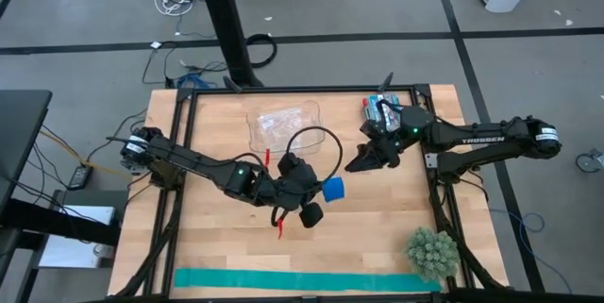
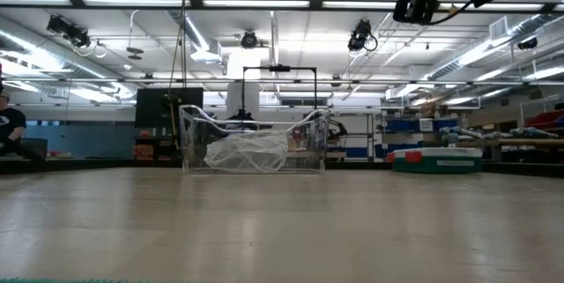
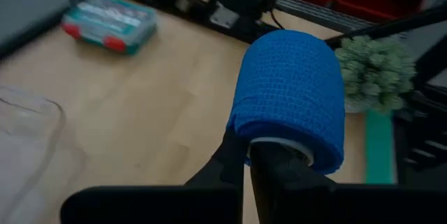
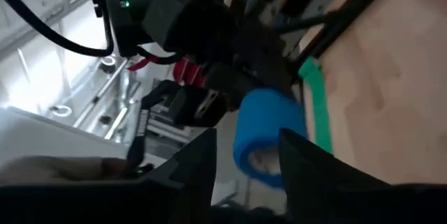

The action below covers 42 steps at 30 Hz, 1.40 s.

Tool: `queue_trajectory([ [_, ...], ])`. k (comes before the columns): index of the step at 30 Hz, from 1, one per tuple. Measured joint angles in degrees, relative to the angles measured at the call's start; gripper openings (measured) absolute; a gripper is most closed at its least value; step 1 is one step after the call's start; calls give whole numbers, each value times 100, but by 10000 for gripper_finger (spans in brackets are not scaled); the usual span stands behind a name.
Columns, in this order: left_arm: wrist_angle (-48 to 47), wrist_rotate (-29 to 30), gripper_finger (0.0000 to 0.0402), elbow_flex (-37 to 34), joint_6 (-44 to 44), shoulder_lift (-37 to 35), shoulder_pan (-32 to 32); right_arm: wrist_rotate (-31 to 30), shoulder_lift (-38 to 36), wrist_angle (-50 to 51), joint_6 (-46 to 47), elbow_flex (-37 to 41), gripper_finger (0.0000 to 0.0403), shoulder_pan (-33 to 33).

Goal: Roll bandage

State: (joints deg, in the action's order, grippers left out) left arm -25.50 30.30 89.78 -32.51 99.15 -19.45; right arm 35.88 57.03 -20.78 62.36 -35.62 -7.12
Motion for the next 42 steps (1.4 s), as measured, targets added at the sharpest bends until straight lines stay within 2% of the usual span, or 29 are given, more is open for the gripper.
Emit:
queue_trajectory([
  [5, -170, -25, 16, 0, -260, 0, -3, -159, -12, -5, -399, 0, 150, 34],
  [10, -228, 115, 16, -131, -341, 59, -3, -117, -4, 108, -522, 0, 150, 338],
  [17, 1228, 134, 17, -1029, -1129, 66, 116, -264, -18, 346, -554, 0, 150, 725],
  [25, 1463, 135, 17, -1040, -1614, 42, 477, -574, -99, 851, -798, -408, 150, 999],
  [31, 1953, 66, 17, -1038, -1773, 42, 680, -1165, -23, 1965, -1621, -873, 150, 1045],
  [37, 2246, -250, 17, -1038, -2059, -131, 817, -2084, -98, 2924, -2943, -1618, 150, 1045],
  [42, 2719, -330, 17, -1034, -2174, -305, 921, -2218, -99, 3308, -3537, -2058, 150, 1037],
])
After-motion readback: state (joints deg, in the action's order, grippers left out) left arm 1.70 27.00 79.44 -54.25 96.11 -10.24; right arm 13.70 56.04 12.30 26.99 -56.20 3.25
